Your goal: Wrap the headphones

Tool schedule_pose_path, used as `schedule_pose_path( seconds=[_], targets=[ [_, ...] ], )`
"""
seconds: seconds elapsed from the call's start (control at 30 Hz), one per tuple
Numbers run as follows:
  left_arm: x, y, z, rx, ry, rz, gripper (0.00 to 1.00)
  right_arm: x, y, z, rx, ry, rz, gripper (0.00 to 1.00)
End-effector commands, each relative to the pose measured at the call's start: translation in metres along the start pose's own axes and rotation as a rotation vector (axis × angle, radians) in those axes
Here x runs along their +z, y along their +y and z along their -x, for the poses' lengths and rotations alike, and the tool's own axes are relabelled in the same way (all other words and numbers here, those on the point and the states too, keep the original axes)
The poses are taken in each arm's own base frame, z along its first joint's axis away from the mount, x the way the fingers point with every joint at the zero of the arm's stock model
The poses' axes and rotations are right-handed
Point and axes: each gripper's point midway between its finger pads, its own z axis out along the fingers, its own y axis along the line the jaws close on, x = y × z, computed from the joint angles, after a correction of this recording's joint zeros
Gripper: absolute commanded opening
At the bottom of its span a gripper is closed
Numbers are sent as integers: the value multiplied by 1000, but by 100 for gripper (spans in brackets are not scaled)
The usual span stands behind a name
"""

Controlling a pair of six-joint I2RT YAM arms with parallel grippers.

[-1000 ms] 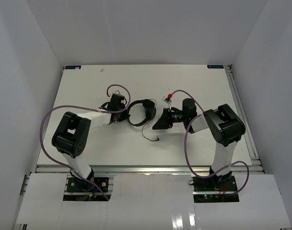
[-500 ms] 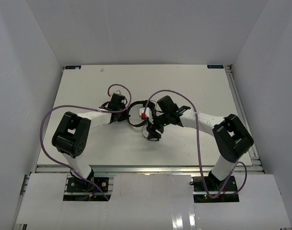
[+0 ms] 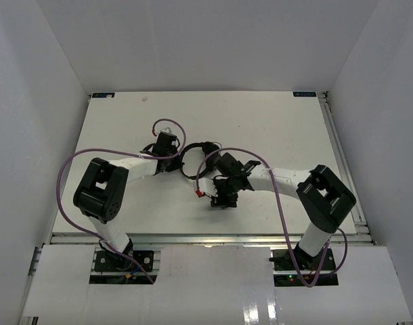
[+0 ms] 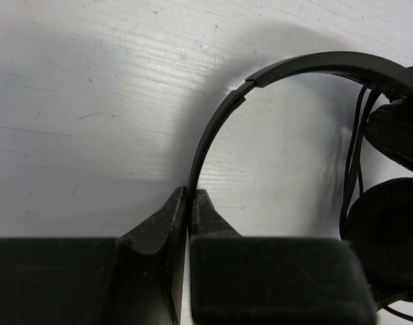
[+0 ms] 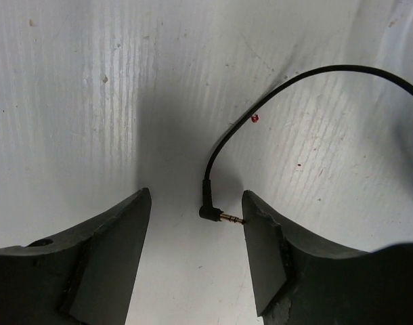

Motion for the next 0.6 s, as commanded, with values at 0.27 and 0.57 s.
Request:
schedule_pose_path(
  seconds=[0.27, 0.57],
  targets=[
    [-14, -15, 7, 1, -11, -61, 0, 19, 2, 9, -80, 48, 55, 48],
    [-20, -15, 7, 8, -15, -69, 0, 22, 14, -5, -41, 87, 92, 19]
  ],
)
